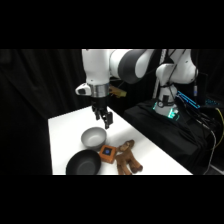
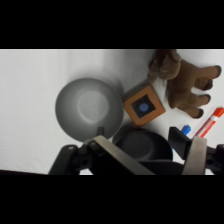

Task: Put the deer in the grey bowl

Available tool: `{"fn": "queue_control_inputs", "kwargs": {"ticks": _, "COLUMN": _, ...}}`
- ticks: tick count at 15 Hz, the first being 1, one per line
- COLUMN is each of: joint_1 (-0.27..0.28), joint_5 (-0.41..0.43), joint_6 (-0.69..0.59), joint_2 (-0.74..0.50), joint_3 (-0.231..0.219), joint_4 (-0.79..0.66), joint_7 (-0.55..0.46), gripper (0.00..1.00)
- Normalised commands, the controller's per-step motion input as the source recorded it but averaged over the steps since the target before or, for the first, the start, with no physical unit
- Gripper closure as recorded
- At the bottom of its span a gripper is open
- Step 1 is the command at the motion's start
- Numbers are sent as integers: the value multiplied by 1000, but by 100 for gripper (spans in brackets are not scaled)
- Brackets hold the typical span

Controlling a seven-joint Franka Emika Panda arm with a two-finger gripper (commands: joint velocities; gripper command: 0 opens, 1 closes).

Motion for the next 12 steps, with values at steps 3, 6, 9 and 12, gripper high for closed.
{"fn": "queue_control_inputs", "kwargs": {"ticks": 3, "joint_1": 129, "joint_5": -23, "joint_6": 179, "joint_2": -87, "joint_3": 95, "joint_4": -166, "joint_7": 146, "gripper": 0}}
{"fn": "queue_control_inputs", "kwargs": {"ticks": 6, "joint_1": 119, "joint_5": -5, "joint_6": 226, "joint_2": 21, "joint_3": 92, "joint_4": -119, "joint_7": 125, "gripper": 0}}
{"fn": "queue_control_inputs", "kwargs": {"ticks": 9, "joint_1": 124, "joint_5": -50, "joint_6": 346, "joint_2": 138, "joint_3": 72, "joint_4": -110, "joint_7": 141, "gripper": 0}}
{"fn": "queue_control_inputs", "kwargs": {"ticks": 12, "joint_1": 131, "joint_5": -137, "joint_6": 411, "joint_2": 217, "joint_3": 28, "joint_4": -84, "joint_7": 166, "gripper": 0}}
